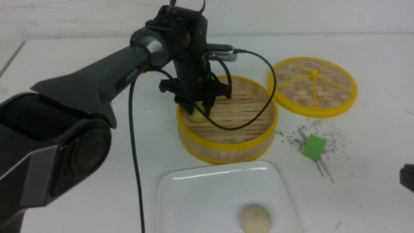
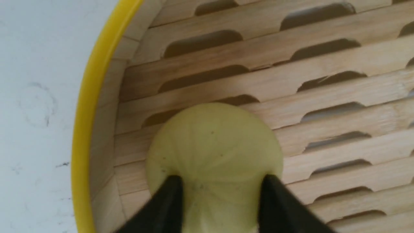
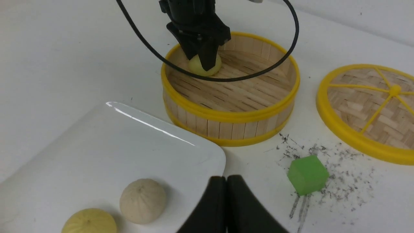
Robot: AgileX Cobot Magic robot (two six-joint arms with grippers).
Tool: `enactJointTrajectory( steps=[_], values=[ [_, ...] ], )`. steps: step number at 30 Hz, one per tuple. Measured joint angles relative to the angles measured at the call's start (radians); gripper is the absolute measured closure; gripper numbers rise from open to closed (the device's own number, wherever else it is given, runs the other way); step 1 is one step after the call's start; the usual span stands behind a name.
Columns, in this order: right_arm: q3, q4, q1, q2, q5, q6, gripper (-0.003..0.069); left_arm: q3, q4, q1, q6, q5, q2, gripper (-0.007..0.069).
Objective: Put the steamed buns into the plate on the white tablecloth.
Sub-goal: 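Reach into the bamboo steamer and grasp a bun with the left gripper, then carry the bun from the bamboo steamer to the plate with the left gripper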
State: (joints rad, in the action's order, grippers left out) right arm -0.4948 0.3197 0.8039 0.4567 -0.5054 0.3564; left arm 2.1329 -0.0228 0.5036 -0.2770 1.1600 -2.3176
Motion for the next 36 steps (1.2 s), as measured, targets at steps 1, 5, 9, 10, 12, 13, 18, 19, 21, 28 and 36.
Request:
enactJointTrajectory(
  steps=[1, 5, 9, 10, 12, 13, 18, 19, 21, 28, 36],
  values=[
    [0.001, 0.000, 0.000, 0.000, 0.000, 0.000, 0.0641, 0.001, 0.002, 0.000, -0.002, 0.008, 0.000, 0.0417],
    [0.001, 0.000, 0.000, 0.000, 0.001, 0.000, 0.0637, 0.002, 0.007, 0.003, -0.002, 0.042, 0.024, 0.0589],
    [0.001, 0.000, 0.001, -0.008, 0.000, 0.000, 0.0636, 0.000, -0.012, 0.018, -0.002, 0.072, 0.088, 0.0603],
    [0.001, 0.000, 0.001, -0.017, -0.001, 0.000, 0.0634, -0.002, -0.035, 0.036, 0.001, 0.073, 0.134, 0.0603],
    [0.001, 0.000, 0.001, -0.030, -0.010, 0.000, 0.0633, -0.026, -0.053, 0.066, 0.008, 0.073, 0.209, 0.0603],
    [0.001, 0.000, 0.001, -0.033, -0.011, 0.000, 0.0633, -0.030, -0.055, 0.073, 0.009, 0.073, 0.217, 0.0603],
    [0.001, 0.000, 0.001, -0.086, -0.039, 0.000, 0.0633, -0.241, -0.021, 0.181, 0.010, 0.075, 0.453, 0.0603],
    [0.001, 0.001, 0.001, -0.091, -0.043, 0.000, 0.0633, -0.265, -0.017, 0.190, 0.008, 0.075, 0.479, 0.0603],
    [0.001, 0.008, 0.001, -0.119, -0.056, 0.000, 0.0633, -0.414, 0.008, 0.245, -0.024, 0.077, 0.568, 0.0603],
    [0.001, 0.015, 0.001, -0.166, -0.063, 0.000, 0.0629, -0.749, -0.034, 0.394, -0.180, -0.034, 0.592, 0.0585],
    [-0.051, 0.011, 0.001, -0.211, -0.141, 0.000, 0.0626, -0.800, -0.087, 0.419, -0.314, -0.163, 0.479, 0.0363]
  ],
)
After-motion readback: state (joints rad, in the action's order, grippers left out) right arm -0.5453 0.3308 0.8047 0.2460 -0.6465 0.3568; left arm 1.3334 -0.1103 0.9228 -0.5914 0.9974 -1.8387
